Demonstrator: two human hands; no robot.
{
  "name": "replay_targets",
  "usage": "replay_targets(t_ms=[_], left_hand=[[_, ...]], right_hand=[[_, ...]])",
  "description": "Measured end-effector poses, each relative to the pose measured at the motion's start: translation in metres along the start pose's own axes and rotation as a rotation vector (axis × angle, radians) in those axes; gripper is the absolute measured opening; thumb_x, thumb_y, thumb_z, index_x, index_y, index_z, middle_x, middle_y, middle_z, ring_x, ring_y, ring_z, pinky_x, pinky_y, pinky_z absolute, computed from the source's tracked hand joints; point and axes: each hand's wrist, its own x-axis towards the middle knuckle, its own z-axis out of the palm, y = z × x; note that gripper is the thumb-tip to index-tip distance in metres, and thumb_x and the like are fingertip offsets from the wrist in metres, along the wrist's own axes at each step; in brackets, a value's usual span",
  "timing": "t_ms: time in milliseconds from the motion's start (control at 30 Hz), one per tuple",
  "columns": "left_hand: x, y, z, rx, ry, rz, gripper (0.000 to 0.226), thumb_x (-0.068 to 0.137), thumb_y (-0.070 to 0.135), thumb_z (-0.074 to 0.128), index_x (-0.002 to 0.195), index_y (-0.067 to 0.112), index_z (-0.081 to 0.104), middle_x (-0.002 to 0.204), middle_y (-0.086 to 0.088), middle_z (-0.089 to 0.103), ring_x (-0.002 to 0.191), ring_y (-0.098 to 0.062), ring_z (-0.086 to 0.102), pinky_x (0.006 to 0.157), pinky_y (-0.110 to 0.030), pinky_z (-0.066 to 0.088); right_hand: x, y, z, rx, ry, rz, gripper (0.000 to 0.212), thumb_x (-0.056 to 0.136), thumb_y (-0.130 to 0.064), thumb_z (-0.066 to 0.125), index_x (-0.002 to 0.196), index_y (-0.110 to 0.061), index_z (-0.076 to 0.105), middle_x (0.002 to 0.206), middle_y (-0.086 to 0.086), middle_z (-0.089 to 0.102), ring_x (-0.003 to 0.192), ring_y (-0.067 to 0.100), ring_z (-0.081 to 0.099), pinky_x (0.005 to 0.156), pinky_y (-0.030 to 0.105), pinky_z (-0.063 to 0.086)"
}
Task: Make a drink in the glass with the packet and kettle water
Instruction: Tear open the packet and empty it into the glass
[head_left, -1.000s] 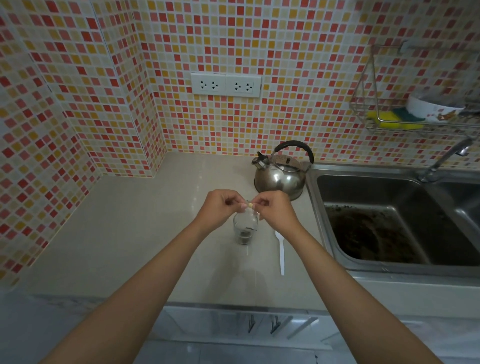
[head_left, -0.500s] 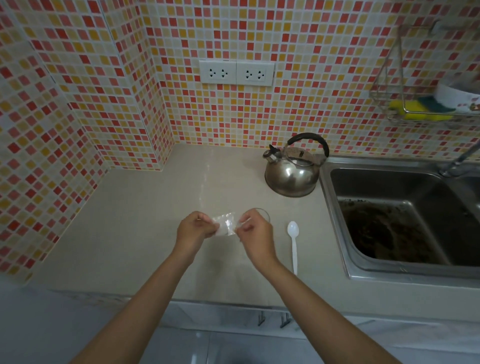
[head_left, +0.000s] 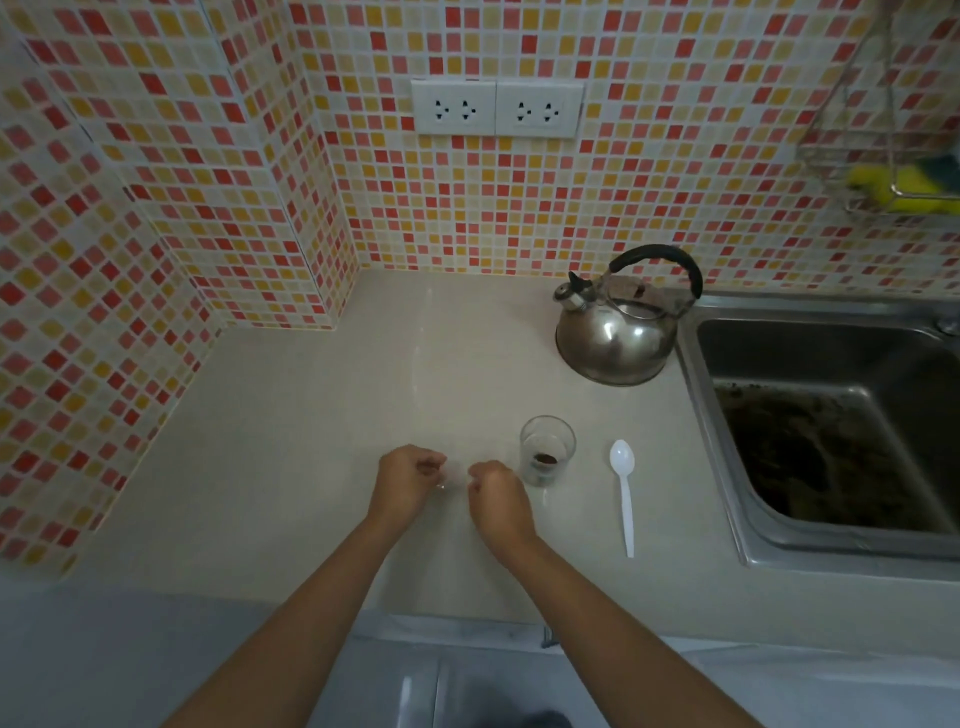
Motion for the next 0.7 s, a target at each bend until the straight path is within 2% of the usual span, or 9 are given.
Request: replay_targets(t_ms=[67,167,267,433,600,700], left_hand=[[0.003,-0.004,0.003,0.061,-0.027,0.030,0.021,0.078,-0.007,0.069,0.098,-0.003,0.074,0.101,-0.018,0.072,0.091,-0.028,0.069,0.086,-0.030,0.053],[0.003,-0.008,0.007,0.214,-0.065,0.079,0.016,0.081,0.004,0.067,0.094,0.009,0.076,0.095,-0.009,0.070,0.086,-0.023,0.066,0.081,-0.031,0.052],[0.002,-0.010,0.006,0.328,-0.050,0.121,0.008,0.080,0.013,0.066,0.086,0.015,0.072,0.092,0.002,0.058,0.082,-0.016,0.057,0.073,-0.032,0.048],[0.000,-0.014,0.006,0.500,-0.088,0.290,0.014,0.085,0.012,0.059,0.088,0.011,0.073,0.096,-0.004,0.063,0.094,-0.022,0.055,0.075,-0.037,0.051],[-0.002,-0.021,0.007,0.477,-0.089,0.356,0.012,0.085,0.014,0.064,0.091,0.010,0.074,0.100,-0.007,0.065,0.100,-0.027,0.056,0.080,-0.035,0.050],[-0.007,-0.023,0.005,0.459,-0.062,0.393,0.020,0.082,0.016,0.070,0.100,0.008,0.074,0.111,-0.008,0.065,0.105,-0.027,0.057,0.082,-0.033,0.050]], right_hand=[[0.004,0.002,0.002,-0.058,-0.001,-0.019,0.021,0.082,0.007,0.041,0.078,-0.003,0.059,0.097,0.020,0.063,0.089,0.033,0.061,0.067,0.031,0.042],[0.005,0.005,0.004,-0.190,0.012,-0.053,0.023,0.086,0.004,0.042,0.094,0.000,0.062,0.103,0.019,0.060,0.094,0.033,0.059,0.073,0.035,0.047],[0.002,0.006,0.006,-0.310,0.035,-0.101,0.025,0.085,0.004,0.043,0.101,0.000,0.061,0.107,0.020,0.058,0.097,0.035,0.057,0.076,0.039,0.049],[-0.003,0.014,0.006,-0.419,-0.006,-0.169,0.029,0.085,0.004,0.043,0.109,0.000,0.058,0.114,0.021,0.054,0.100,0.036,0.056,0.076,0.041,0.048],[-0.017,0.012,-0.002,-0.343,0.015,-0.167,0.029,0.090,-0.008,0.045,0.116,-0.004,0.057,0.116,0.018,0.054,0.100,0.035,0.057,0.076,0.040,0.049],[-0.041,0.012,-0.017,-0.216,0.142,-0.245,0.028,0.091,-0.021,0.052,0.114,-0.008,0.063,0.107,0.014,0.062,0.090,0.033,0.063,0.070,0.038,0.052]])
